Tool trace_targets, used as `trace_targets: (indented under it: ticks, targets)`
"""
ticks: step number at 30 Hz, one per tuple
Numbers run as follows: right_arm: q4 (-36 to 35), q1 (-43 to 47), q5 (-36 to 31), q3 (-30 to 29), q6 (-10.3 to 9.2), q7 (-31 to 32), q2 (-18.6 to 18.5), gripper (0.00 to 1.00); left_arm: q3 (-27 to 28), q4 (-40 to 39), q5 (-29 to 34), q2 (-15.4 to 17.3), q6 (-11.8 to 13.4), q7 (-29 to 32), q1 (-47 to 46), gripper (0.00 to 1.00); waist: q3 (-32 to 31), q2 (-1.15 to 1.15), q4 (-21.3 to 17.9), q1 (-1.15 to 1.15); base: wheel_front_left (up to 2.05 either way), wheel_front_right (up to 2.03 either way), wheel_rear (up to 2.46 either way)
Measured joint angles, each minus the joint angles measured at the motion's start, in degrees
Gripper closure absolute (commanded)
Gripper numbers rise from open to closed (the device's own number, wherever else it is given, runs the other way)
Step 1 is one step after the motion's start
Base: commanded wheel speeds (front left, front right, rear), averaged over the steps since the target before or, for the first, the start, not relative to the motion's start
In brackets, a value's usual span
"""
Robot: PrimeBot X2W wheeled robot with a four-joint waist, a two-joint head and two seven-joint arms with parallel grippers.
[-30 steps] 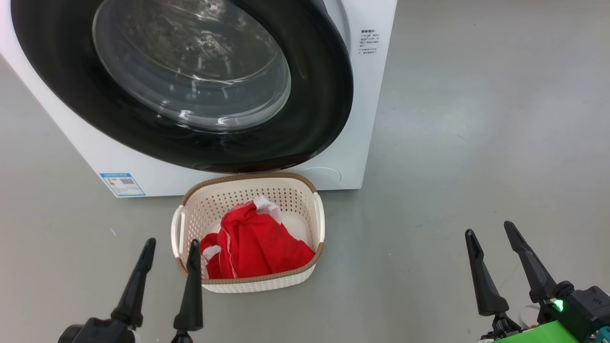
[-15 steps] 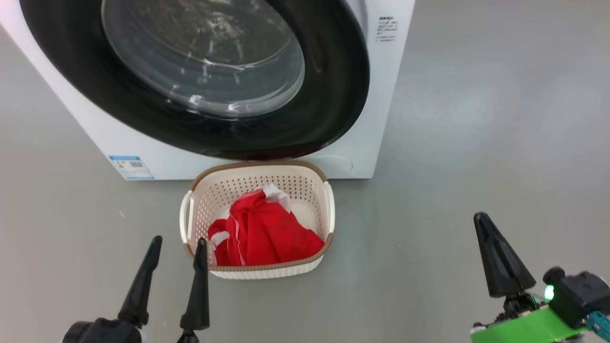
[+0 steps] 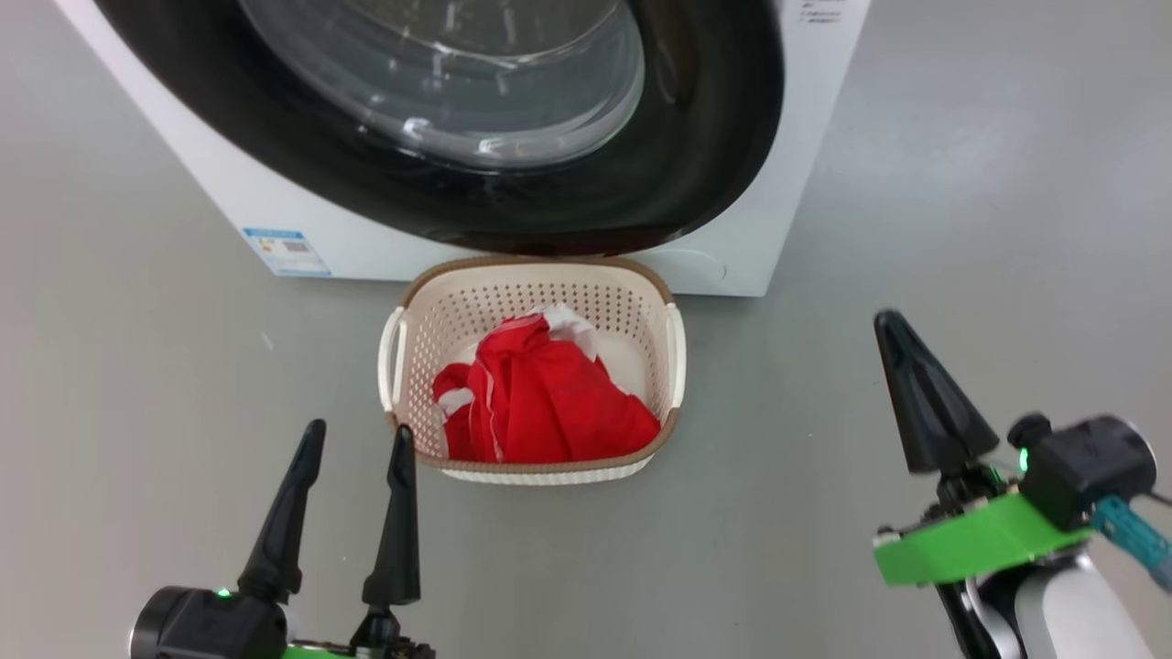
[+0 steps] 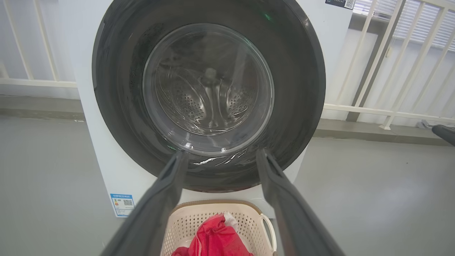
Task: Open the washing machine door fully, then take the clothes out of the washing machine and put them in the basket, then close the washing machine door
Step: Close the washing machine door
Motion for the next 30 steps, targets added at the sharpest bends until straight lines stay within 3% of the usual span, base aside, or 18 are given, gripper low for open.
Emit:
trace_targets:
  ticks: [30]
  targets:
    - [19.6,-28.3,-2.2,5.8,0.00,-0.6,-1.3,1.00,0.2,1.1,2.1,-5.4,-4.9,-0.2,-5.1,0.00,8.6,0.00,7.6,0.00,0.00,0.00,0.00]
